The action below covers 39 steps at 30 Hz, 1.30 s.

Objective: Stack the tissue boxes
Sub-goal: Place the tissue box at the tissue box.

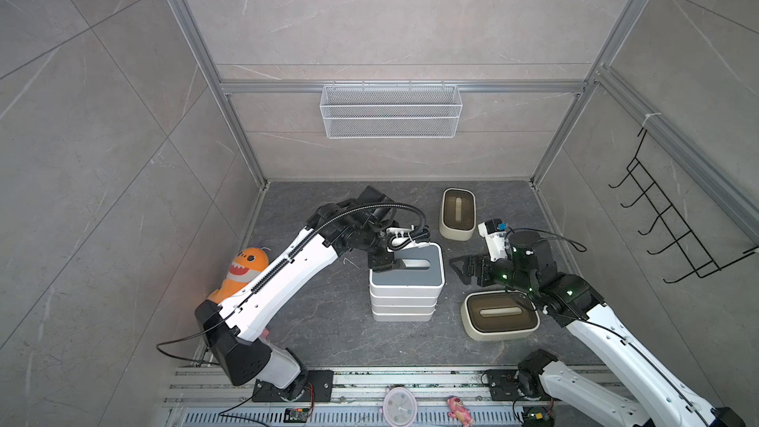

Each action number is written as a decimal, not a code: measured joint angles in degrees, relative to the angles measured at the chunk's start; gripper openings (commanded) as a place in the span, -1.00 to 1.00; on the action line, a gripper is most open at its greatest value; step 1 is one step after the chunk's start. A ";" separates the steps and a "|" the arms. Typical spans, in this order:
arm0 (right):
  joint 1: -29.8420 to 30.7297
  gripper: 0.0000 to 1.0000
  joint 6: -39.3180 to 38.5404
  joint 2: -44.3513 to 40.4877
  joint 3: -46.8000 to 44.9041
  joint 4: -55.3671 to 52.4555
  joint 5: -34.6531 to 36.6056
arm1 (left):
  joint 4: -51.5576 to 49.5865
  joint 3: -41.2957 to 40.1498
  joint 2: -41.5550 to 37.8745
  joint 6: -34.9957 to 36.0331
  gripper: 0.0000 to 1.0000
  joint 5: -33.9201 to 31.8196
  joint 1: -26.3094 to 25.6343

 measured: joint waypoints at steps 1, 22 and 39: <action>0.00 0.98 0.00 0.11 0.00 -0.07 -0.02 | 2.03 -2.75 -2.71 -1.81 0.51 -1.20 -0.02; 0.00 0.98 -0.07 3.50 -0.81 -0.31 -2.86 | 9.94 -20.35 -28.72 -69.77 1.00 -12.61 1.14; 0.00 0.98 -0.07 1.73 -1.49 -0.28 -5.25 | 10.97 -23.67 -29.86 -80.19 1.00 -10.60 1.14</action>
